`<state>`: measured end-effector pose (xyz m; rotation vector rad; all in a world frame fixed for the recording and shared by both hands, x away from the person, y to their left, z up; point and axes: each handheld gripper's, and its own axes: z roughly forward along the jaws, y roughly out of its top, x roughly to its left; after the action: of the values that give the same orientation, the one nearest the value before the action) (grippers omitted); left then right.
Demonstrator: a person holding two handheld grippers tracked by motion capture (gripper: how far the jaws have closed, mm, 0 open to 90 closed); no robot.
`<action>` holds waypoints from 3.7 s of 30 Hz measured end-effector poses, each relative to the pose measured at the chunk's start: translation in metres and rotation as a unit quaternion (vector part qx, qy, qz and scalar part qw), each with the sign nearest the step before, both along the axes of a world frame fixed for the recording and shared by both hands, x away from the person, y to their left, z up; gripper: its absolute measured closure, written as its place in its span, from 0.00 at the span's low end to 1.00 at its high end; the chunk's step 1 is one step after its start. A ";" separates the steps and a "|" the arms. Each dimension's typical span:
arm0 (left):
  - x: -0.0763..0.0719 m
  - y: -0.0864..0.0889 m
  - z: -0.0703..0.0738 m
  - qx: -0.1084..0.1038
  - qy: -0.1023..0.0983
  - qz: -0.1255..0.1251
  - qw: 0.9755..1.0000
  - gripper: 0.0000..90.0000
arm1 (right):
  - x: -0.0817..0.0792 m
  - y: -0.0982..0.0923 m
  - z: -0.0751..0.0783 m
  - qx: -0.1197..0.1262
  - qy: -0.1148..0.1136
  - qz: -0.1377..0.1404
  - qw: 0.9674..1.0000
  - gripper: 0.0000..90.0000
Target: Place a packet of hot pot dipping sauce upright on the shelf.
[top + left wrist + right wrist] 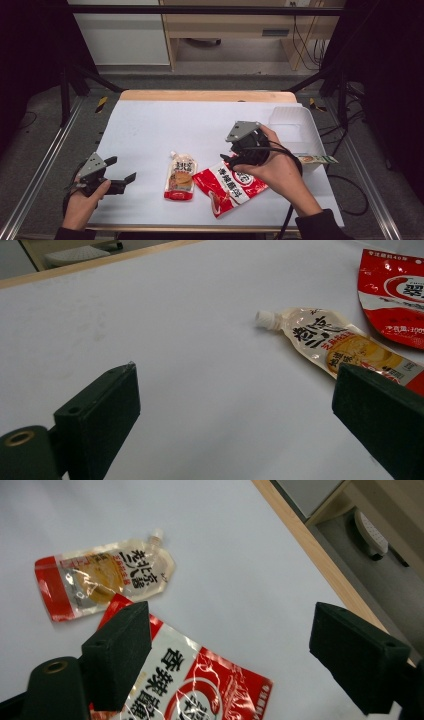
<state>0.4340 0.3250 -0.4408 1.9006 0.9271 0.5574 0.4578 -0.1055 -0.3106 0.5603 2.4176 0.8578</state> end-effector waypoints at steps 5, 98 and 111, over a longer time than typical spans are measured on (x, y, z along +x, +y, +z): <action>0.001 0.000 -0.001 -0.002 0.001 -0.001 1.000 0.06 | 0.009 0.019 -0.009 0.022 0.002 -0.003 1.000 0.15; 0.003 -0.005 -0.002 0.008 0.006 -0.016 1.000 0.07 | 0.056 0.116 -0.139 0.091 0.126 -0.036 0.987 0.99; 0.001 -0.004 0.000 0.004 0.003 -0.017 1.000 0.07 | 0.039 0.120 -0.094 0.124 0.089 0.010 0.988 1.00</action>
<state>0.4352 0.3207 -0.4410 1.9228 0.8959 0.5358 0.4964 0.0140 -0.4049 0.7326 2.4944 1.1718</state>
